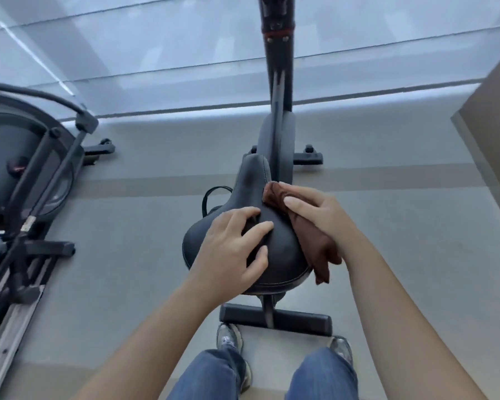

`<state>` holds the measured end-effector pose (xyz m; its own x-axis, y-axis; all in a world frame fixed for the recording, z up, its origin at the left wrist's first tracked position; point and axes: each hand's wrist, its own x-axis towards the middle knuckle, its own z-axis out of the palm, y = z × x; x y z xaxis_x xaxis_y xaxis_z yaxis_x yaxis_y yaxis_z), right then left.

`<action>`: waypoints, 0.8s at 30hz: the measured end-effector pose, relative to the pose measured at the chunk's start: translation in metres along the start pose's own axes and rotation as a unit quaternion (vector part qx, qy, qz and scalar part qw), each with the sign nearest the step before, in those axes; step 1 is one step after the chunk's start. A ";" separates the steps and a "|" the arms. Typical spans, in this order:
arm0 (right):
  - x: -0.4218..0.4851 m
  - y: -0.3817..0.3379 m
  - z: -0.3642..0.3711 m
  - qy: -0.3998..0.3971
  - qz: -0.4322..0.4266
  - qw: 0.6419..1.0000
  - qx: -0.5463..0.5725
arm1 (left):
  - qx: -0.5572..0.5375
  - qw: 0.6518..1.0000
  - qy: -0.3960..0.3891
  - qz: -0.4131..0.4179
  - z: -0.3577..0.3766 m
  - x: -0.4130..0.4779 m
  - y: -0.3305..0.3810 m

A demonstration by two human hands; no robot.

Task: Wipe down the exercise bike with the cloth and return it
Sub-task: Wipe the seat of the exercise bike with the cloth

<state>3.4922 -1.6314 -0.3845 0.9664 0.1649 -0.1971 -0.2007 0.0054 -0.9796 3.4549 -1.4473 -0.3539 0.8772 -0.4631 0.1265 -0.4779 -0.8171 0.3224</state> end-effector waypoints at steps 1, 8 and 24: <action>-0.010 0.002 -0.003 -0.011 -0.009 1.000 -0.022 | 0.008 1.000 0.006 -0.022 0.004 0.001 0.008; -0.016 0.016 -0.005 -0.014 -0.065 0.994 -0.082 | -0.011 0.980 0.079 -0.181 0.025 0.015 0.042; 0.034 0.013 -0.004 -0.075 -0.083 0.992 -0.051 | 0.041 0.978 0.061 -0.195 0.026 0.018 0.041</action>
<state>3.5235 -1.6300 -0.4043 0.9487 0.3144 -0.0326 -0.0165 -0.0538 -0.9984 3.4503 -1.4978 -0.3626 0.9900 -0.0710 0.1216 -0.1040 -0.9507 0.2920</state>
